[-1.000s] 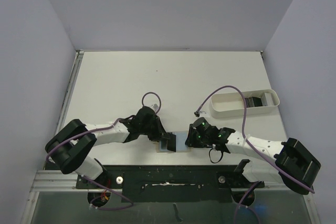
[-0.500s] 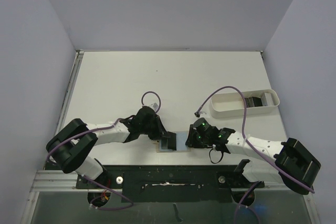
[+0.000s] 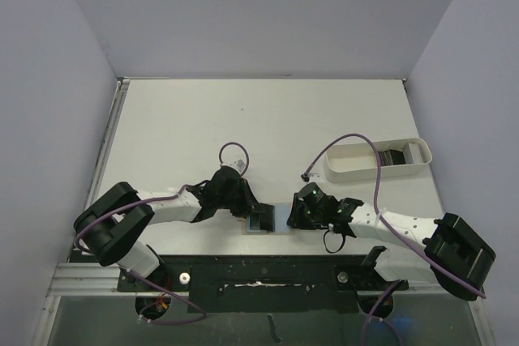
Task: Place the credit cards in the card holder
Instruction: Insert the credit card into the card holder.
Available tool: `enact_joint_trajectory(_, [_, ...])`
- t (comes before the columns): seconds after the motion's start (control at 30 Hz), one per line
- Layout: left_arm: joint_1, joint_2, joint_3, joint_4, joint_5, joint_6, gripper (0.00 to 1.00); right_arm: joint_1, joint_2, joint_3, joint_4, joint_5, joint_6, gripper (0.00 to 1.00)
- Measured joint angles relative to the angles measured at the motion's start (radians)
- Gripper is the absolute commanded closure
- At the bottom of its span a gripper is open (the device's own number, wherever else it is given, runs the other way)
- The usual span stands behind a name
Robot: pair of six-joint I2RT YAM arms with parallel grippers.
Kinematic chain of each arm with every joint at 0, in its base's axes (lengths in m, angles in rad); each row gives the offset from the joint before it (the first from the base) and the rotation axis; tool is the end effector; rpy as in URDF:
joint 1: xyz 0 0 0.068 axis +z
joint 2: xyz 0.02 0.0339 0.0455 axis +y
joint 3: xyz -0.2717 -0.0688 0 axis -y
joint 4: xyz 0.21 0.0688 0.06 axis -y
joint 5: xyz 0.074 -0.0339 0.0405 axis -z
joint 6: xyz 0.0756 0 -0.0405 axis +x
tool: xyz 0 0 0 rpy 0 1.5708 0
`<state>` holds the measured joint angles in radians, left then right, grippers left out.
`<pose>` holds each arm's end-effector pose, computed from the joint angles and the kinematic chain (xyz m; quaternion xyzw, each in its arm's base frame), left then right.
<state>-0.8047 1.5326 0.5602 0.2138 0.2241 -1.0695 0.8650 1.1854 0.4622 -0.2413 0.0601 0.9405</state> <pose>0.1853 -0.2168 0.1437 -0.0767 0.9107 -0.3772 0.1497 0.1333 0.1494 0.1485 0.0450 0.9530 0.2165 0.2073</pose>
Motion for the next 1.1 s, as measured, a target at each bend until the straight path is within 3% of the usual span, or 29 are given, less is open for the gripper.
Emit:
enact_joint_trajectory(0.2, [-0.008,-0.006,0.003,-0.010,-0.026,-0.001,0.73,0.000,-0.011,-0.003,-0.002,0.000,0.007,0.74])
enact_joint_trajectory(0.47, [-0.012,-0.038,0.032,-0.098,-0.069,0.010,0.64,0.000,-0.029,-0.003,-0.007,0.001,0.007,0.74])
enact_joint_trajectory(0.9, [-0.012,-0.095,0.047,-0.222,-0.106,0.027,0.60,0.000,-0.030,-0.003,-0.009,0.000,0.007,0.74])
enact_joint_trajectory(1.1, [-0.014,-0.097,0.047,-0.229,-0.094,0.017,0.59,0.000,-0.036,0.009,-0.050,0.003,0.010,0.69])
